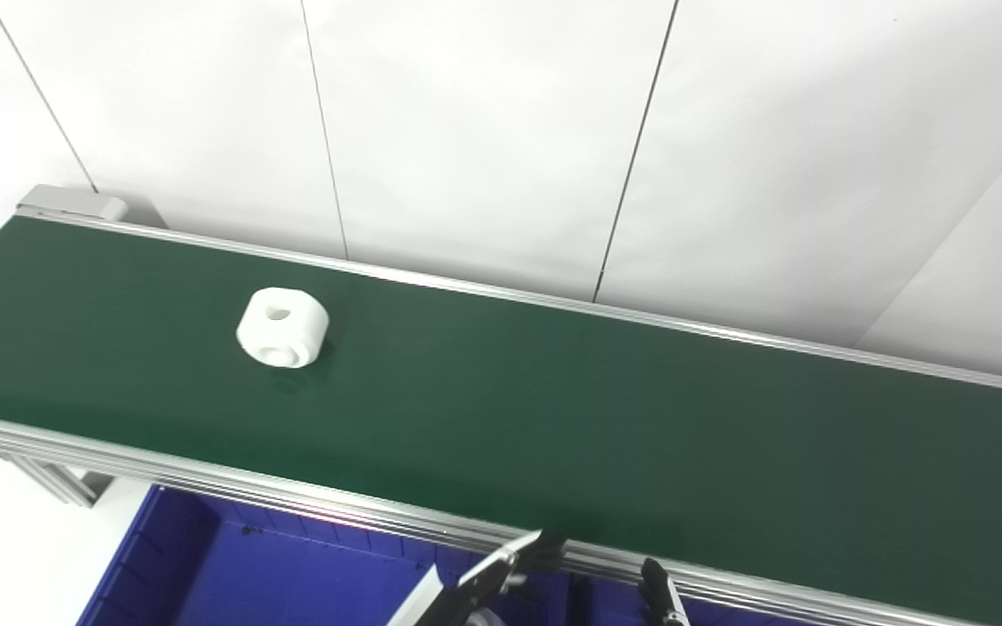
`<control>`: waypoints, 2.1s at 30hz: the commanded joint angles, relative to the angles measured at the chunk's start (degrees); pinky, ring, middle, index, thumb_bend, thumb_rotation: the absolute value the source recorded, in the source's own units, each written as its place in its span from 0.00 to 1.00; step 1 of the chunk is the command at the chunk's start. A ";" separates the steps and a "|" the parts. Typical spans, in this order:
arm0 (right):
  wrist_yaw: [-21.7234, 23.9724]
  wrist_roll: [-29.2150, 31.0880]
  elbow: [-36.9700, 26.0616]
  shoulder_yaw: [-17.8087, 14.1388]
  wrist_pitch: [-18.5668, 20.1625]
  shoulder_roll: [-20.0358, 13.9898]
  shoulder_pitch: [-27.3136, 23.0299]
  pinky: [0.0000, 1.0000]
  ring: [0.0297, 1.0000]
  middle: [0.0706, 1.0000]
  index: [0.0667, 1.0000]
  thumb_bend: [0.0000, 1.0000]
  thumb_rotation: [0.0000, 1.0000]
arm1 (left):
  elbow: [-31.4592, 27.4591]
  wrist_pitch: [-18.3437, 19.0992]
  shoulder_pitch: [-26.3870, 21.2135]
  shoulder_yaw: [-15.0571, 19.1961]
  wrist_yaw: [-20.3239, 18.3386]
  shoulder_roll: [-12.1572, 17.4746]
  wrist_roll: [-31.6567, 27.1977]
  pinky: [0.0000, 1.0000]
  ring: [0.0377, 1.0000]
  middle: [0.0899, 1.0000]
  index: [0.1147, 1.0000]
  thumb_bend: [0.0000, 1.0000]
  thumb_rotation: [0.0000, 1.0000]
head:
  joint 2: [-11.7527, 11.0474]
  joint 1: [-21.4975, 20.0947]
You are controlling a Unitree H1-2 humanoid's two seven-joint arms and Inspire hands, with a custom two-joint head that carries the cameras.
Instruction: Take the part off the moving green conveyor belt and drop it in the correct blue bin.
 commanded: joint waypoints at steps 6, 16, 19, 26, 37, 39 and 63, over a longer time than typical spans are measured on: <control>-0.87 1.01 -0.29 0.37 -3.24 -0.68 -0.72 1.00 1.00 1.00 1.00 0.82 0.96 | -12.41 3.55 -6.44 7.13 -4.50 1.35 0.14 0.70 0.82 0.83 0.84 0.99 0.47 | -0.38 1.16; -1.19 0.92 1.00 0.06 -3.21 -0.06 -1.17 1.00 1.00 1.00 1.00 0.86 0.99 | -12.56 7.40 -20.24 18.82 -7.85 3.80 12.38 0.79 0.88 0.90 0.88 0.93 0.58 | -1.03 1.41; -1.23 0.78 1.45 0.20 -3.22 0.08 -1.47 0.99 0.99 1.00 1.00 0.85 0.99 | -11.92 8.70 -24.15 20.30 -9.97 5.37 17.18 0.82 0.90 0.92 0.91 0.90 0.56 | -1.12 1.35; -1.33 0.21 1.99 0.39 -3.19 0.84 -1.93 0.96 0.97 1.00 1.00 0.84 1.00 | -8.59 10.81 -33.95 22.50 -15.11 11.49 25.54 0.83 0.88 0.90 0.92 0.96 0.41 | -1.24 1.04; -0.79 0.34 2.34 0.21 -3.22 2.05 -2.23 0.98 0.97 0.99 0.99 0.88 1.00 | -0.28 13.85 -43.21 22.10 -20.84 18.17 32.71 0.81 0.83 0.84 0.88 1.00 0.26 | -1.22 0.53; -0.75 0.50 2.37 0.24 -3.23 2.06 -2.24 0.98 0.97 0.99 0.99 0.88 1.00 | 0.98 14.86 -44.18 22.03 -21.82 18.55 33.53 0.80 0.83 0.84 0.88 1.00 0.25 | -1.11 0.50; 0.31 0.41 0.45 -0.12 -3.17 1.91 -0.47 0.96 0.94 0.97 0.99 0.87 1.00 | 11.43 27.14 -42.43 17.71 -27.55 14.50 34.13 0.75 0.87 0.89 0.89 1.00 0.29 | 0.21 -0.03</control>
